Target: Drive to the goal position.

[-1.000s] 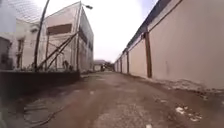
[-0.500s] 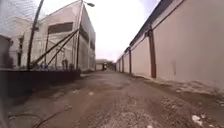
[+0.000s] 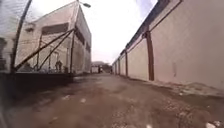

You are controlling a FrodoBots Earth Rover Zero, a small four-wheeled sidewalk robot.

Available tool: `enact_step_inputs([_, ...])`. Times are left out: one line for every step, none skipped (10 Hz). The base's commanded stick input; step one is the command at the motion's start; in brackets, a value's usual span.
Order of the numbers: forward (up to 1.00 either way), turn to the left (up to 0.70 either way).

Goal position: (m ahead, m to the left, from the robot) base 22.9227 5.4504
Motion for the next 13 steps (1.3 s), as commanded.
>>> enact_step_inputs([0.70, 0.00])
enact_step_inputs([0.70, 0.00])
enact_step_inputs([0.70, 0.00])
enact_step_inputs([0.70, 0.00])
enact_step_inputs([0.70, 0.00])
enact_step_inputs([0.70, -0.11])
enact_step_inputs([0.70, -0.27])
enact_step_inputs([0.70, -0.23])
enact_step_inputs([0.70, -0.17])
enact_step_inputs([0.70, -0.12])
enact_step_inputs([0.70, -0.06])
enact_step_inputs([0.70, 0.00])
enact_step_inputs([0.70, 0.00])
